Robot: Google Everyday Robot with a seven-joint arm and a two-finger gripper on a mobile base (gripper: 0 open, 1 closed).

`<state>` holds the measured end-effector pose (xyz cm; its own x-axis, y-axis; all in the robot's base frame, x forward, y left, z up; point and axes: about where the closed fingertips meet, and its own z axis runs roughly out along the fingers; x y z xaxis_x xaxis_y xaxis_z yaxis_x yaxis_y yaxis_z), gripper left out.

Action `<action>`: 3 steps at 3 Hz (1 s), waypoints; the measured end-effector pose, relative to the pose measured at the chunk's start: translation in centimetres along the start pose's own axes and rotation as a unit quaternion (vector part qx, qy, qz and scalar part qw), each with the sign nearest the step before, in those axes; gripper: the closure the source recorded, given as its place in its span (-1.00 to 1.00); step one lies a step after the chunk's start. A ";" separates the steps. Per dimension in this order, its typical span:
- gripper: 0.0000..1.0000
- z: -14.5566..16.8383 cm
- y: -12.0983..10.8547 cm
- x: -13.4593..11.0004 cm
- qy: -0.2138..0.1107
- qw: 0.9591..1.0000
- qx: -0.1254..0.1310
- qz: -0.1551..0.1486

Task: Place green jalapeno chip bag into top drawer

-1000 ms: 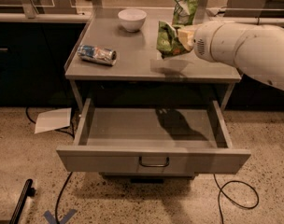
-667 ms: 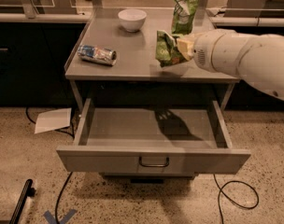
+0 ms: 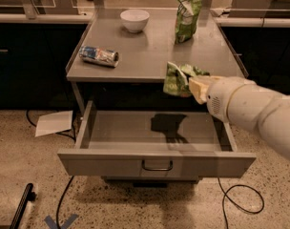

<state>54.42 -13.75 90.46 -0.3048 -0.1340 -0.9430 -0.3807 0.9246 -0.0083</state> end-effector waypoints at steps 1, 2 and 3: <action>1.00 -1.4 -0.7 4.1 0.000 0.998 0.018 0.059; 1.00 -1.1 -2.3 9.1 0.009 0.993 0.033 0.115; 1.00 2.5 -2.3 13.6 0.043 0.987 0.002 0.155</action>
Offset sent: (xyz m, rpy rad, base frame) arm -0.0171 -0.0426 -0.1547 0.2698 0.1751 -0.1821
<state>53.32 -16.83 76.87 -0.4800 0.1263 -0.8681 -0.2540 0.9272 0.2753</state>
